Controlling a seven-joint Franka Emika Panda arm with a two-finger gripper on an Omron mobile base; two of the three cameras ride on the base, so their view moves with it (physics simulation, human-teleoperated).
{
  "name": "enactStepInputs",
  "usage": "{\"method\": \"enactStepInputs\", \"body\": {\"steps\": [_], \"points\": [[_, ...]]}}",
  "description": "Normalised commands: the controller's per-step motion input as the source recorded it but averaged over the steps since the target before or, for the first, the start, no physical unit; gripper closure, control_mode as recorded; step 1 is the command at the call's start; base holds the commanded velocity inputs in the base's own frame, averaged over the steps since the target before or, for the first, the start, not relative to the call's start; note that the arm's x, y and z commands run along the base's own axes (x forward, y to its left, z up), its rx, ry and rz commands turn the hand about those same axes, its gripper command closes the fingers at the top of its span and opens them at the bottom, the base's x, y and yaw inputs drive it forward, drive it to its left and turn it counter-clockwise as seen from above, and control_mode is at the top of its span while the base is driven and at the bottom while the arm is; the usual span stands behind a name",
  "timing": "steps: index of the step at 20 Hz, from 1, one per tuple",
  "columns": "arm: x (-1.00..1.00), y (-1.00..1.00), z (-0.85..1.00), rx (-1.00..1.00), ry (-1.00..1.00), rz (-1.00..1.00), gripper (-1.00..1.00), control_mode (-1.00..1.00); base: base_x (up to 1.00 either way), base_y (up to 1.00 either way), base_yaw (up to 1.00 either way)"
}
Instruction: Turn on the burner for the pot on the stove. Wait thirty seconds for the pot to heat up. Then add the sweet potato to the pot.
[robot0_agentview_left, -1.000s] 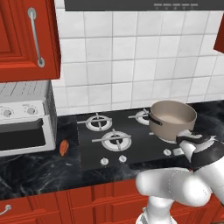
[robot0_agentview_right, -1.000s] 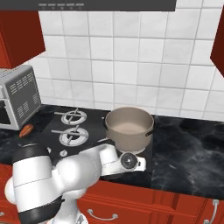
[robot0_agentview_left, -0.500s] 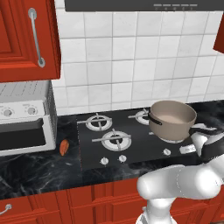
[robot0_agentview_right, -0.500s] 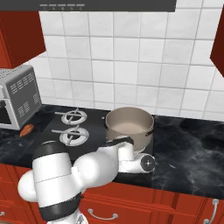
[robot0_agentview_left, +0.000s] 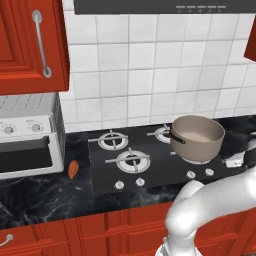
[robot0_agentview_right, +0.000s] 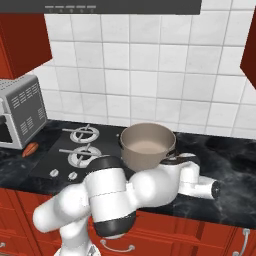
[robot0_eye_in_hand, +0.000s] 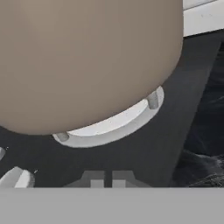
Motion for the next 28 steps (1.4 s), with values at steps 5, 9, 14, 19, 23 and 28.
{"method": "enactStepInputs", "body": {"steps": [5, 9, 14, 19, 23, 28], "points": [[0.0, 0.01, -0.65, -0.39, -0.19, -0.33, 1.0, -1.0, 0.0, 0.0, 0.0], [-0.03, 0.04, 0.67, 0.06, 0.12, -0.28, 1.0, -1.0, 0.0, 0.0, 0.0], [0.17, -0.09, 0.71, 0.0, 0.08, -0.16, 1.0, -1.0, 0.0, 0.0, 0.0], [0.0, 0.0, -0.02, 0.0, 0.0, 0.0, 1.0, -1.0, 0.0, 0.0, 0.0], [0.0, 0.0, -0.03, 0.0, 0.0, 0.0, 1.0, -1.0, 0.0, 0.0, 0.0], [0.0, 0.0, -0.03, 0.0, 0.0, 0.0, 1.0, -1.0, 0.0, 0.0, 0.0]]}}
